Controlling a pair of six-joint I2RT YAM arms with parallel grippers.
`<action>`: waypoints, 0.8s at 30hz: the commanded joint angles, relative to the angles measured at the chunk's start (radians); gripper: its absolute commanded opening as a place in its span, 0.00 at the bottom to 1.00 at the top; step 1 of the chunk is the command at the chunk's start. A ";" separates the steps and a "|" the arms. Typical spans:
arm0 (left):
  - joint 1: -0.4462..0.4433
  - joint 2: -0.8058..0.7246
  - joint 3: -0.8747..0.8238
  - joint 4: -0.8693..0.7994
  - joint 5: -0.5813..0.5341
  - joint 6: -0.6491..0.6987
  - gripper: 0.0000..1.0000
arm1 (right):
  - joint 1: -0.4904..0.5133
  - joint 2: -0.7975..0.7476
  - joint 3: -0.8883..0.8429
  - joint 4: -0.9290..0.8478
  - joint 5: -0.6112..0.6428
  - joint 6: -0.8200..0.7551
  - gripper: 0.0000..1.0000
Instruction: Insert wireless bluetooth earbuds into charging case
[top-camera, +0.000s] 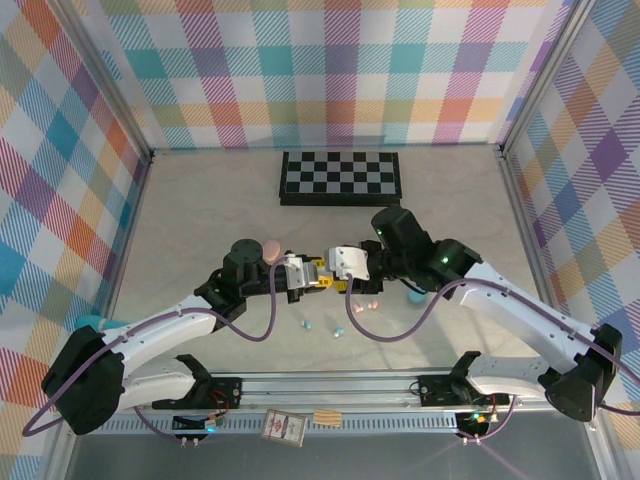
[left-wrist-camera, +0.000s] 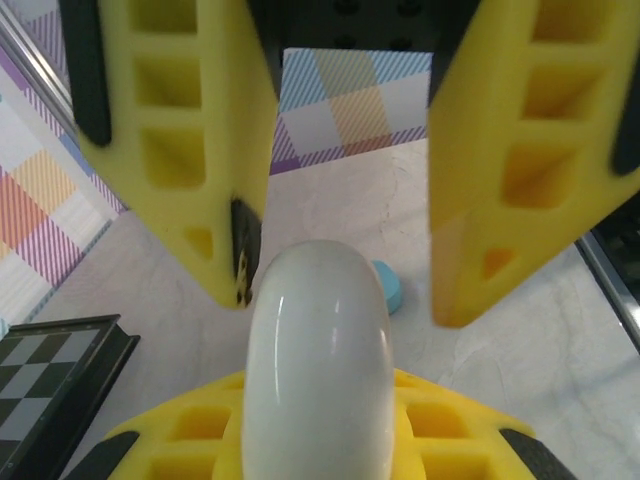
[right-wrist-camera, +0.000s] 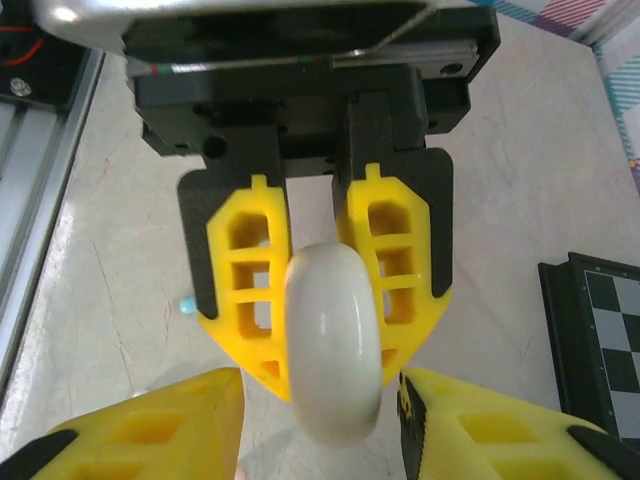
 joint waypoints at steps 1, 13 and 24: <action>0.004 -0.023 0.039 -0.022 0.050 0.025 0.02 | 0.007 0.012 0.032 0.002 0.000 -0.048 0.42; 0.004 -0.006 0.049 -0.025 0.073 0.021 0.15 | 0.005 0.004 0.004 0.017 0.028 -0.034 0.32; 0.004 -0.040 -0.054 0.080 0.001 -0.079 0.56 | -0.148 -0.106 -0.188 0.206 -0.127 0.208 0.20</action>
